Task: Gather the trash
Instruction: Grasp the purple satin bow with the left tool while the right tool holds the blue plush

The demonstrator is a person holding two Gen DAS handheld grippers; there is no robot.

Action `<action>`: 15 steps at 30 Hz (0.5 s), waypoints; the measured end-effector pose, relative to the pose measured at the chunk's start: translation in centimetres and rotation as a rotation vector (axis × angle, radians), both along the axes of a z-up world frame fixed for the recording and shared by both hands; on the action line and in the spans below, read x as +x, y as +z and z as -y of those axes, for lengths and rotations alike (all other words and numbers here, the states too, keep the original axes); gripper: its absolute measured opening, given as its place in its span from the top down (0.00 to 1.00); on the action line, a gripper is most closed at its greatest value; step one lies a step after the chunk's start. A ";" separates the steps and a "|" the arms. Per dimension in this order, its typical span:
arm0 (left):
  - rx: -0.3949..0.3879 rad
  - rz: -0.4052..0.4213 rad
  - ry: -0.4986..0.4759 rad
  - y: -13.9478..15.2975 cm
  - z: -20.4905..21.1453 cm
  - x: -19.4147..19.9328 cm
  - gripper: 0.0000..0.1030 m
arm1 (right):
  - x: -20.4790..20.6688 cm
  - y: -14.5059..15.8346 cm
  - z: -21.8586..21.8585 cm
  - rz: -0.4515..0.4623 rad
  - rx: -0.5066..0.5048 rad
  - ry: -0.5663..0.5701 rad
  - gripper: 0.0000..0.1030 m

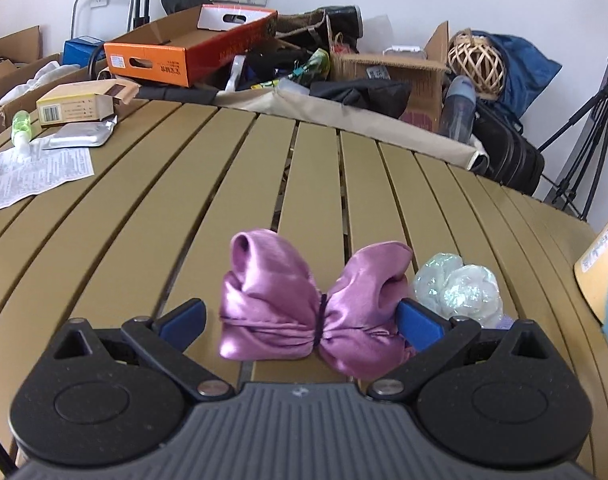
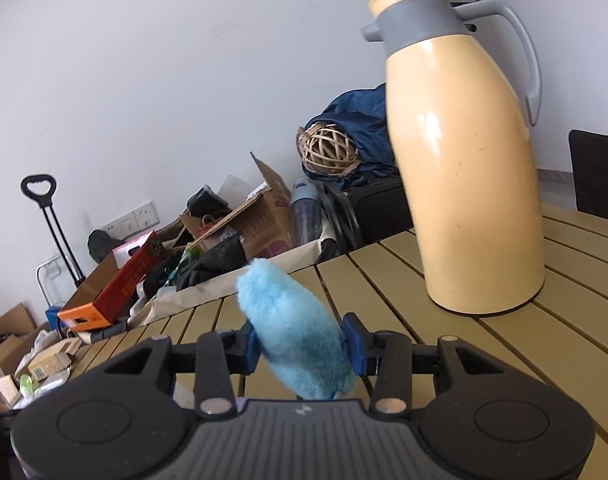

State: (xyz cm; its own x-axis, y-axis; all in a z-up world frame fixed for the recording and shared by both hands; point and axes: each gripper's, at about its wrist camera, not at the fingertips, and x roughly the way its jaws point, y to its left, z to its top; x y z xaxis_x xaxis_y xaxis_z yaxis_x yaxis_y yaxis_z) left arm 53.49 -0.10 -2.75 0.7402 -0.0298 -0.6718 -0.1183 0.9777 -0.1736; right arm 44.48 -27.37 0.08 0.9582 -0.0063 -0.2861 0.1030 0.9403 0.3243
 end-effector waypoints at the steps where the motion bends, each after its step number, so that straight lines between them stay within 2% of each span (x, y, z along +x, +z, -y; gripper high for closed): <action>1: 0.004 -0.002 0.003 -0.1 0.1 0.2 0.00 | 0.0 0.0 0.2 0.001 0.004 -0.002 0.60; 10: 0.062 -0.022 0.003 -0.9 1.8 1.0 0.01 | -0.3 0.1 0.2 0.010 0.008 0.002 0.60; 12: 0.055 -0.019 0.007 -0.9 1.9 0.9 0.04 | -0.4 0.2 0.1 0.014 0.006 0.003 0.60; 15: 0.067 -0.014 0.014 -0.8 1.9 0.9 0.15 | -0.5 0.3 0.1 0.017 0.006 0.004 0.60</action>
State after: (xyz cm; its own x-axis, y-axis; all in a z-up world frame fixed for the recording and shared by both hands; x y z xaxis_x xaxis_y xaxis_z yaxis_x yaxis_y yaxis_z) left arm 54.35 -2.02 -3.58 0.7305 0.0261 -0.6824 -0.1339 0.9853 -0.1057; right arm 43.97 -27.46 0.36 0.9628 -0.0008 -0.2701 0.0937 0.9388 0.3315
